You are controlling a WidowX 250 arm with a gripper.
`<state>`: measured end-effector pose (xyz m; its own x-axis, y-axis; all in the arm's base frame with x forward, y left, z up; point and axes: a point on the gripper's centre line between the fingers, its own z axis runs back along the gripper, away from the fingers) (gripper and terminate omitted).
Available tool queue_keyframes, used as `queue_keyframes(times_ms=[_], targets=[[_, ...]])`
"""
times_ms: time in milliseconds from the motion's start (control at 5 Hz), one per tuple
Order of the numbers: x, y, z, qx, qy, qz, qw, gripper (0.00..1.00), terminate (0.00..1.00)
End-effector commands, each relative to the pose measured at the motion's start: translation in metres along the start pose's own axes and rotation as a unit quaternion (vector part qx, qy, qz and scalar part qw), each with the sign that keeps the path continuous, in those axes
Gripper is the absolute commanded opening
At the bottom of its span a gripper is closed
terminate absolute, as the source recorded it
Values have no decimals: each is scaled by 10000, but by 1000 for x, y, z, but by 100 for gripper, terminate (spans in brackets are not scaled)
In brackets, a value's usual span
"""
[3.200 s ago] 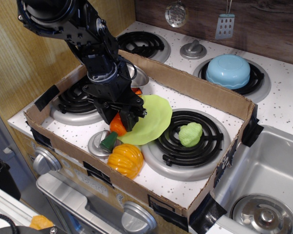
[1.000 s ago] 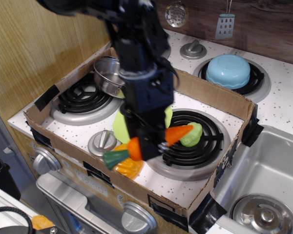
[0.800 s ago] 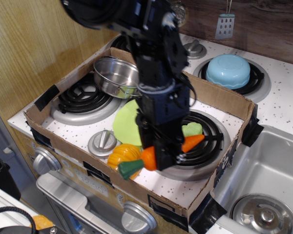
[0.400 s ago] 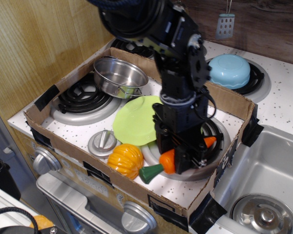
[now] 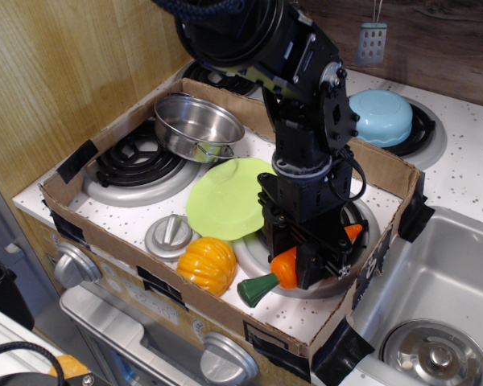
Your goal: Take carrot off plate
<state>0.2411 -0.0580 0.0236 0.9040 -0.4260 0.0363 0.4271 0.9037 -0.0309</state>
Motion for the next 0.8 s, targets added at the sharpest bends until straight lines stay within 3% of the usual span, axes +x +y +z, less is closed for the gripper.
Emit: queue_keyframes(times_ms=[0,600], targets=[[8,-10,26,294,-336,108,9989,100,0],[21,-18,92,550,-12,0,9985,100,0]])
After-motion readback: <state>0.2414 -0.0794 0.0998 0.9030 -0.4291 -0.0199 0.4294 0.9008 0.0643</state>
